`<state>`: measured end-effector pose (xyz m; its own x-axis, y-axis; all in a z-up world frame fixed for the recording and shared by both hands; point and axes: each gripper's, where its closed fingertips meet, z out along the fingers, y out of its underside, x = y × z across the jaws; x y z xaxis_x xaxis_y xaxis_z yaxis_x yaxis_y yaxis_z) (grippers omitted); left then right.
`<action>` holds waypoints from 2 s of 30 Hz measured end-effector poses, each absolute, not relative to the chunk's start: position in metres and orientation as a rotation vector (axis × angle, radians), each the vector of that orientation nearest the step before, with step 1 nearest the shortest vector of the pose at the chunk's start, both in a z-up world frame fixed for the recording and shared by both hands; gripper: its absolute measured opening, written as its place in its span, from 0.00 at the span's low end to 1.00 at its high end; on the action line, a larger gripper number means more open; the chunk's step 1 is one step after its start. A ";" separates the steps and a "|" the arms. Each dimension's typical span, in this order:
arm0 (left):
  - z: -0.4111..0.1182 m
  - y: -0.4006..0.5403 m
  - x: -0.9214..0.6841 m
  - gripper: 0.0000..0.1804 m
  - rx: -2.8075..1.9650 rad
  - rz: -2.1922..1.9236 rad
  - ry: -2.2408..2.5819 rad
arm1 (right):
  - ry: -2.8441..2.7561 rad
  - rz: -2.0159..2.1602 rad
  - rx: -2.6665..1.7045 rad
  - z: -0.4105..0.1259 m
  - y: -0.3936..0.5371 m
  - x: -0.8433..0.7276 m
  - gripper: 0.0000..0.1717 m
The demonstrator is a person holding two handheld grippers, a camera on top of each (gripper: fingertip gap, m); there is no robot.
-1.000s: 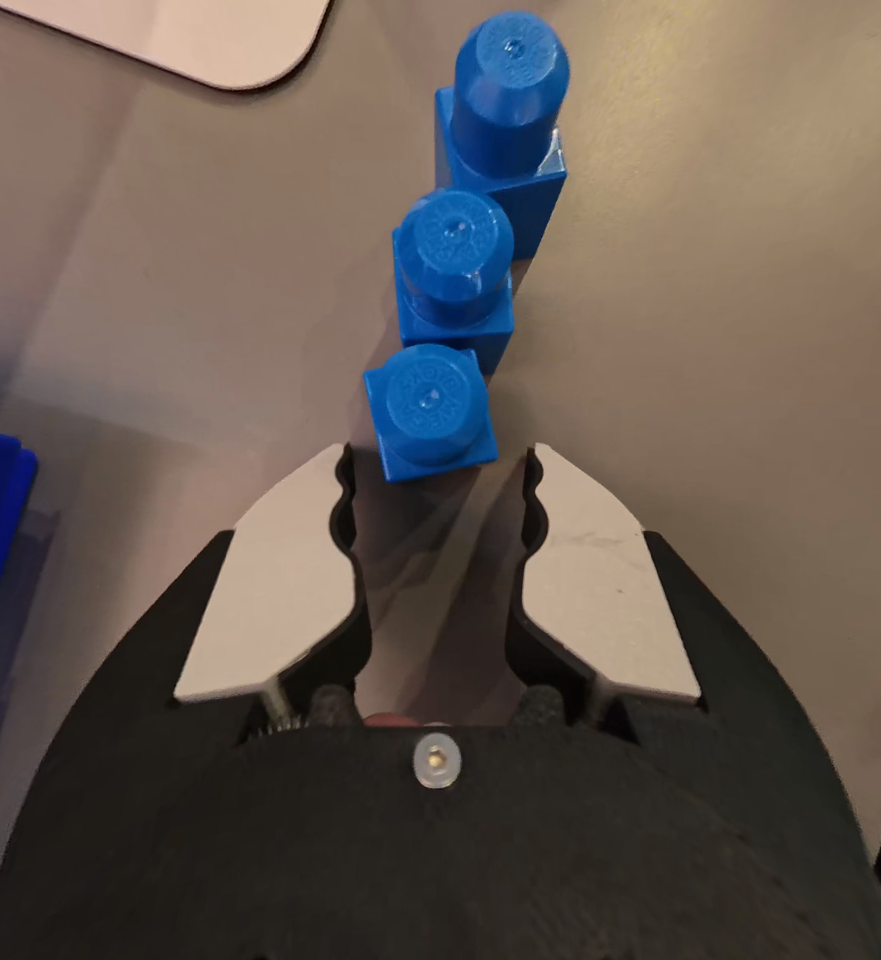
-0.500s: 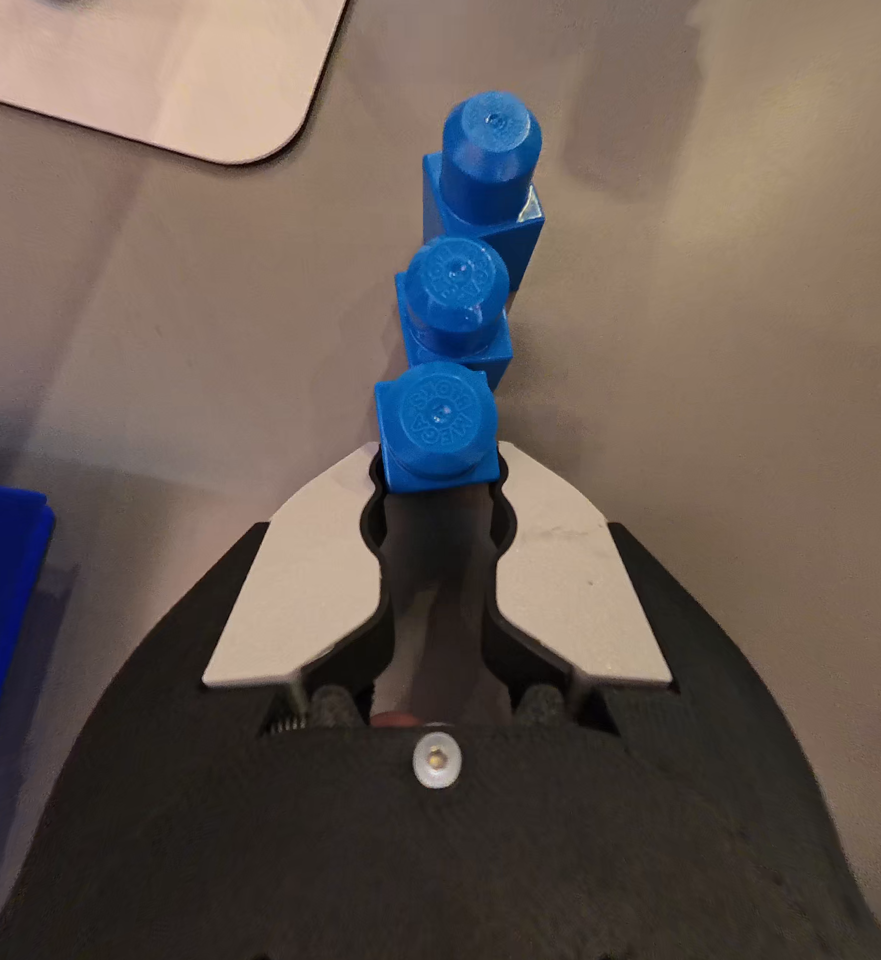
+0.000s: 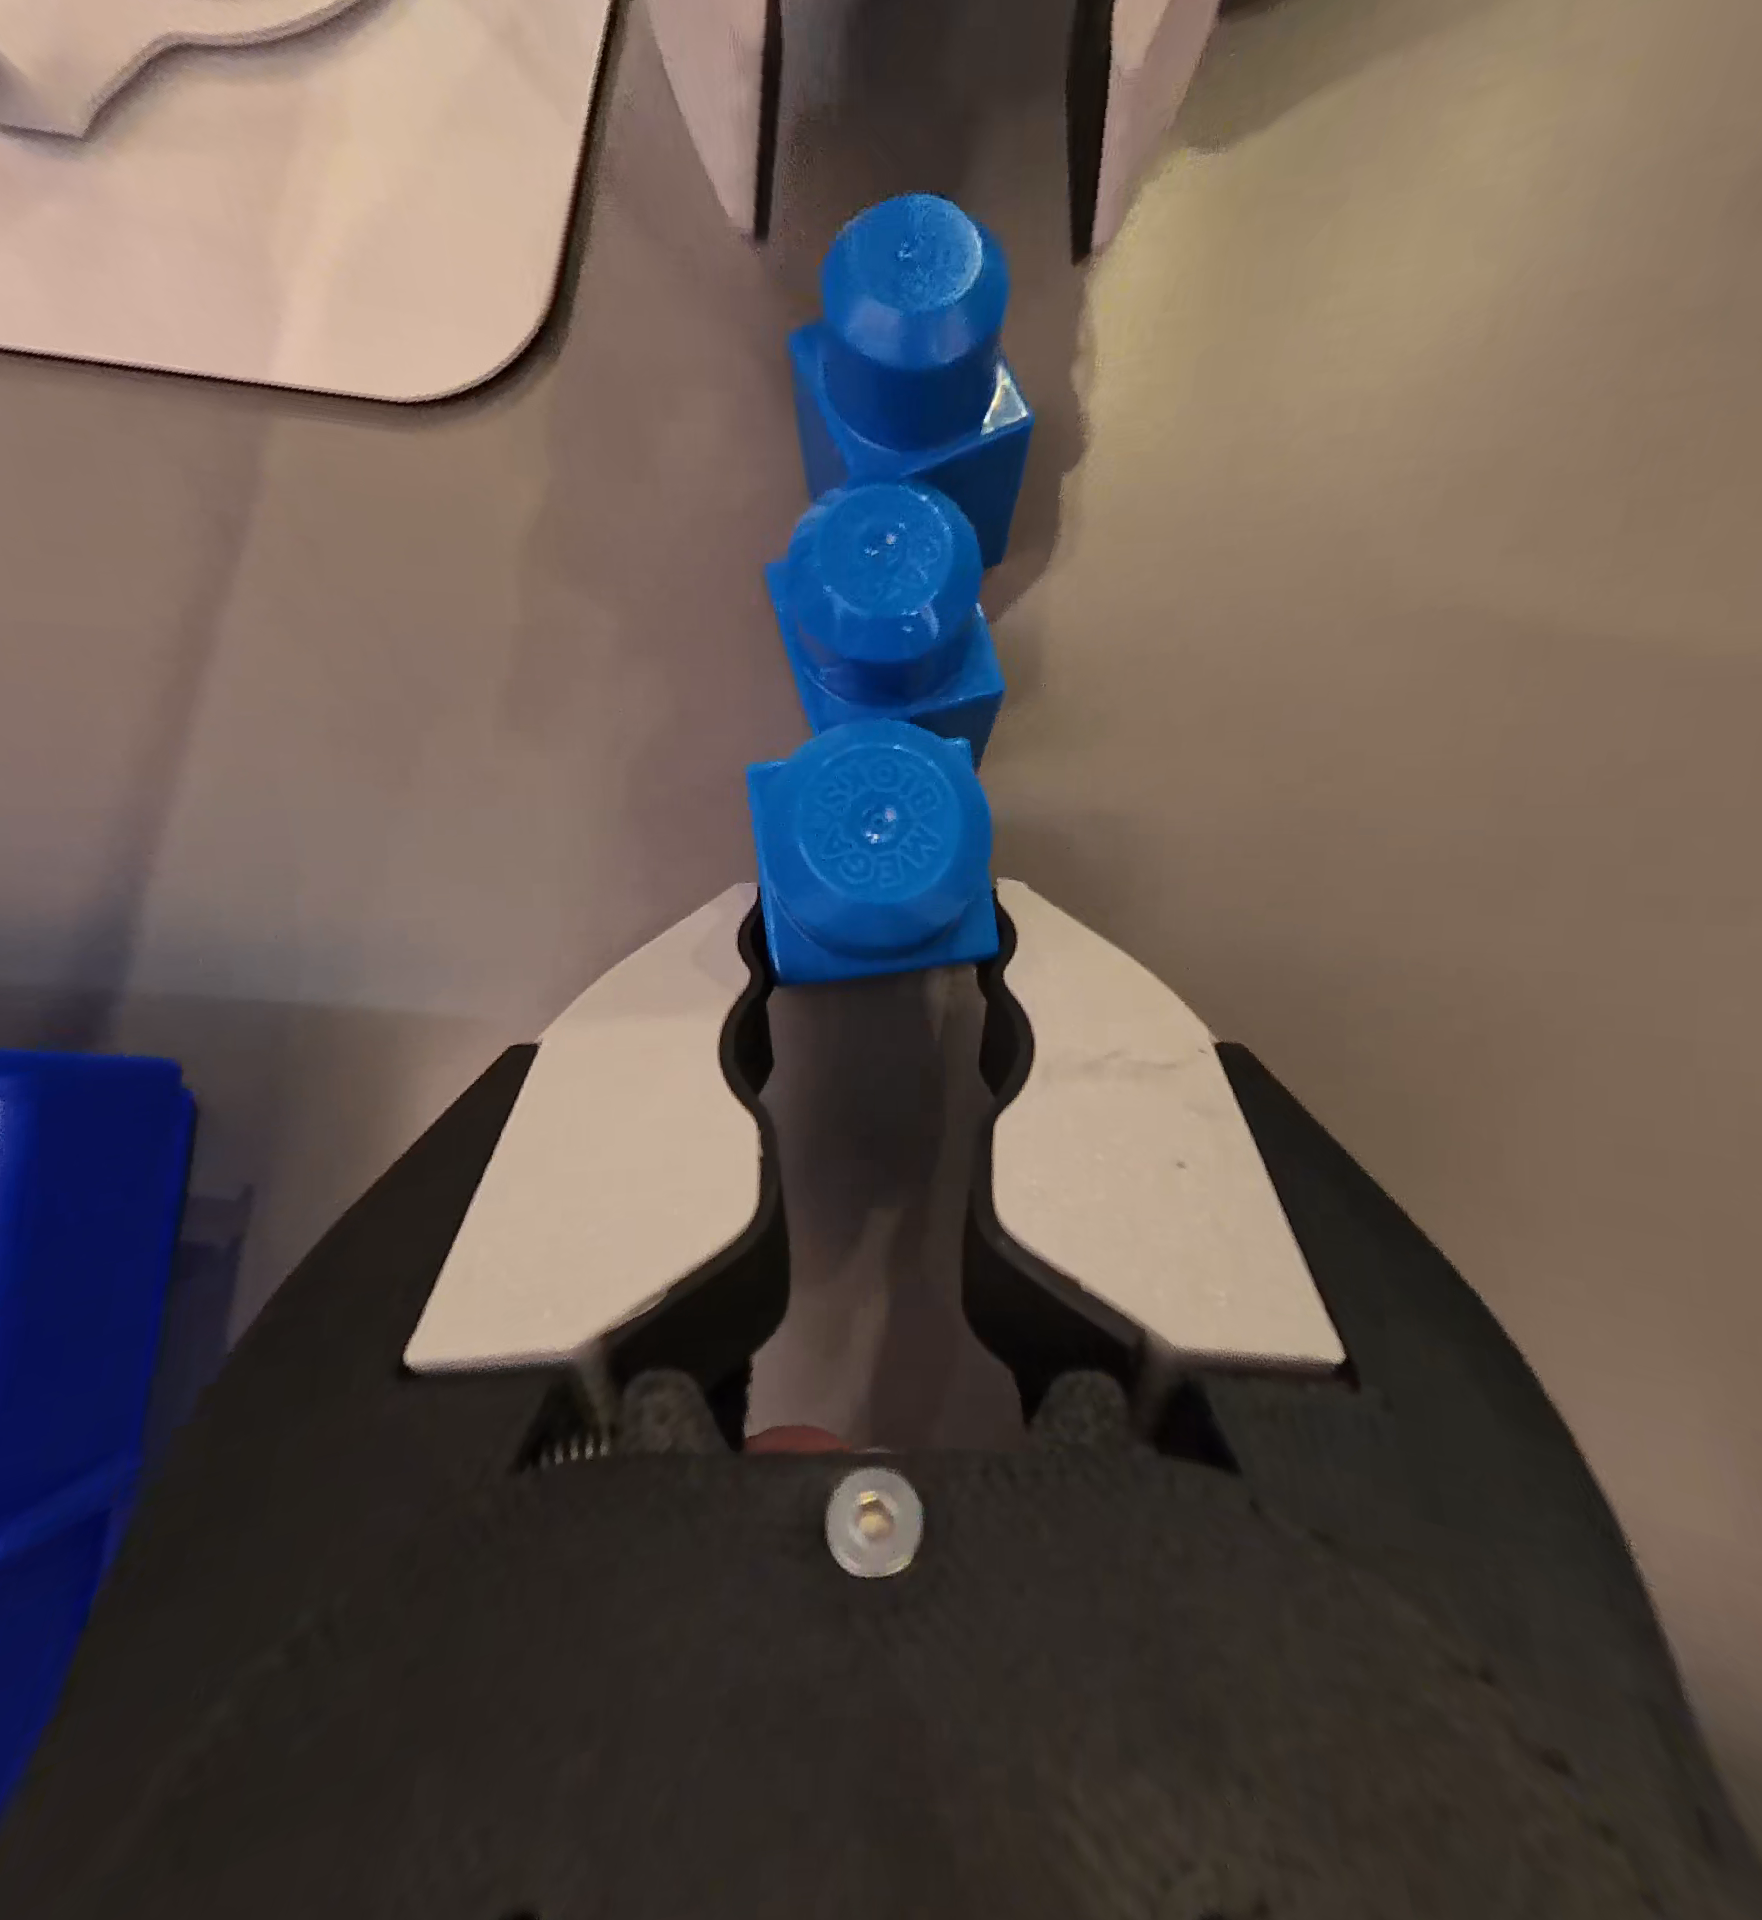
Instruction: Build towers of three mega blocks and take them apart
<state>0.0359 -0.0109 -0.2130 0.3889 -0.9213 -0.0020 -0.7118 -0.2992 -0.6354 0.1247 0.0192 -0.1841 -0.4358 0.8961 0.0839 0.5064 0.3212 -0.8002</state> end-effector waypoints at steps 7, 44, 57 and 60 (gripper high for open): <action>-0.210 -0.009 0.034 0.21 -2.082 -0.507 1.375 | -2.192 1.036 -1.194 -0.199 0.016 0.105 0.26; -0.155 -0.005 0.069 0.20 -2.079 -0.091 1.483 | -1.874 0.982 -0.954 -0.088 -0.019 0.082 0.21; -0.145 -0.002 0.065 0.20 -2.105 0.082 1.460 | -1.909 0.849 -0.945 -0.090 -0.016 0.085 0.21; -0.144 -0.002 0.063 0.20 -2.107 0.086 1.455 | -1.903 0.842 -0.940 -0.090 -0.015 0.085 0.21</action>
